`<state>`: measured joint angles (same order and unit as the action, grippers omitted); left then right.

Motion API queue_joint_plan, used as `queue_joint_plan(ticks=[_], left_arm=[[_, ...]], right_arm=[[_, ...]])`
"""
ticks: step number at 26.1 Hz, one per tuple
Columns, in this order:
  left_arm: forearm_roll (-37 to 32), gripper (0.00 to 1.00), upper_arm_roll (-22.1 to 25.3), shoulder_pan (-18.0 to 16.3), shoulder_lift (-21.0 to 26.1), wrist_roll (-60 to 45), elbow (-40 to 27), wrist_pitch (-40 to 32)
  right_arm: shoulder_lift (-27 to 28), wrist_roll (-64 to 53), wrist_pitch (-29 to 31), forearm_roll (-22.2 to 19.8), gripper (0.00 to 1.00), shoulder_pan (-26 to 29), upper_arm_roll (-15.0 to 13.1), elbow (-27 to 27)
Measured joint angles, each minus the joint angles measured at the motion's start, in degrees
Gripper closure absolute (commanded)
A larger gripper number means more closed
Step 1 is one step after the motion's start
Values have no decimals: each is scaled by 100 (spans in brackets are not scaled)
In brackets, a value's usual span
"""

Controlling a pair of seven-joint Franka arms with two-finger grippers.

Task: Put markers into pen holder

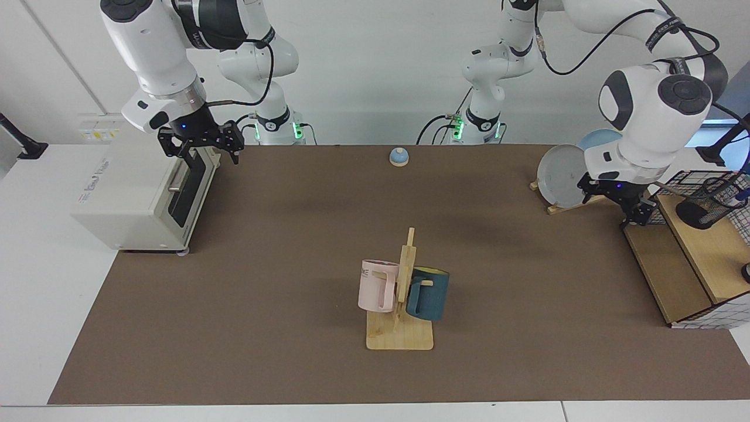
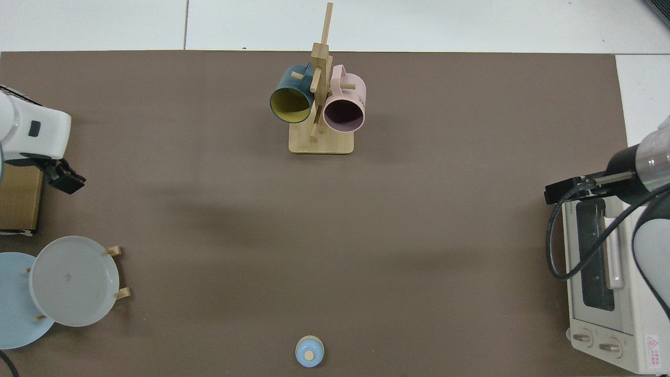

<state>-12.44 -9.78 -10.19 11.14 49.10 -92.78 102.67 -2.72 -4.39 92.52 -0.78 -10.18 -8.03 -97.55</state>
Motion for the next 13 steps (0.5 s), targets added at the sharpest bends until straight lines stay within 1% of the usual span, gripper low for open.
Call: queue_joint_plan(ticks=[4, 6, 9, 13], left_arm=[[26, 0, -52, 346, -4, -1357, -18, -18], [144, 0, -73, 432, -8, -1801, -21, -40], [408, 0, -47, 435, -22, -2226, -21, -71], [561, 0, -21, 381, -70, -2612, -10, -151]], right_arm=[[0, -2, 2, -3, 0, -2, 1, -1], [0, -6, 6, -6, 0, 0, -1, -1], [0, -8, 74, -6, 0, 7, -9, -4], [0, -8, 98, -6, 0, 7, -19, -27]])
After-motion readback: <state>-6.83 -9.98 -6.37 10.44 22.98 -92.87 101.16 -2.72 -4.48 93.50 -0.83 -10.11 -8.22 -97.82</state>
